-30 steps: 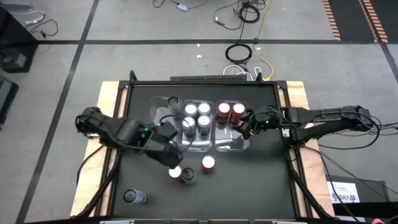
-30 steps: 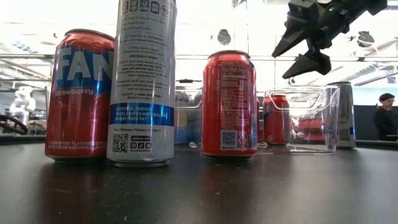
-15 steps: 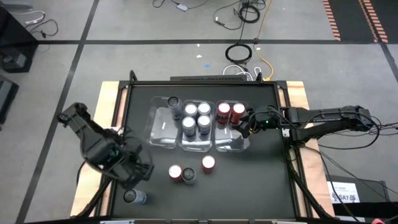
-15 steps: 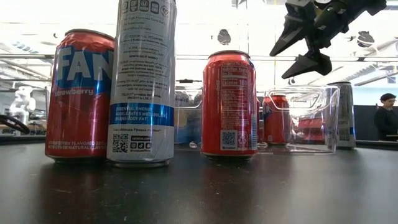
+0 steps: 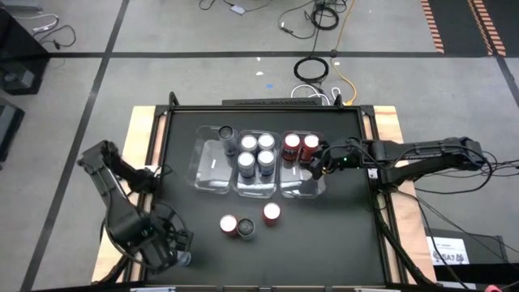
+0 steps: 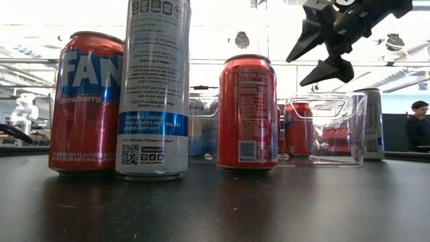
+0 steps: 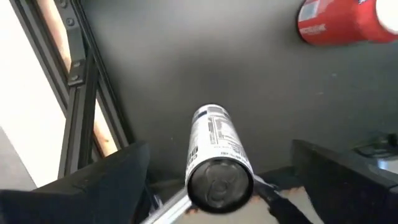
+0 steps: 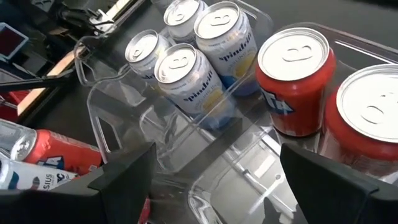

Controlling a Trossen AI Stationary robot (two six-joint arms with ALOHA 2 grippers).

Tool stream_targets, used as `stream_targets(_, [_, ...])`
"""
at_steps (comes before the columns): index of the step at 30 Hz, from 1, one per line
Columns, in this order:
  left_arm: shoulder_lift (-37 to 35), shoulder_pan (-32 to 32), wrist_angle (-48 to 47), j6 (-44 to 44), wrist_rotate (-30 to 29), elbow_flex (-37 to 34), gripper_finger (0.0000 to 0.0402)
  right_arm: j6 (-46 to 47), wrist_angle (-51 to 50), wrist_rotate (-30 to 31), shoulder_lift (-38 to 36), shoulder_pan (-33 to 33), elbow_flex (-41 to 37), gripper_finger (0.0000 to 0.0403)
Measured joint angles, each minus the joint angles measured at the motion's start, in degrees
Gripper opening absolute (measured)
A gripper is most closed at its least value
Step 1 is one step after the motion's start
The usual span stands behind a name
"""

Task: Sort soda cans
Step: Put the bottom left white-blue soda can into the left transparent bin

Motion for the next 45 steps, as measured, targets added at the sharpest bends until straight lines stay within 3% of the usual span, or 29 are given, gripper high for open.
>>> stream_targets(6, [5.26, -1.17, 2.10, 3.14, -4.41, 0.00, 0.0400, 0.52, -0.14, -0.01, 1.34, 0.00, 0.00, 0.0336])
stream_targets(15, [7.36, -1.18, 7.94, 7.79, -3.17, 0.01, 0.0400, 1.02, -0.11, -0.01, 1.56, 0.00, 0.01, 0.0336])
stream_targets(22, [7.36, -1.17, 6.62, 10.50, -3.12, 0.02, 0.0400, 2.63, -0.09, -0.01, 1.56, 0.00, 0.00, 0.0336])
stream_targets(32, [7.36, -2.27, 5.29, 9.82, 0.74, 0.02, 0.0400, 2.75, 0.01, -0.04, 1.54, 0.00, 0.01, 0.0336])
stream_targets(45, [7.36, -6.73, 6.31, 0.31, 0.73, 0.02, 0.0400, 2.75, 0.00, -0.26, 1.54, 0.00, 0.00, 0.0336])
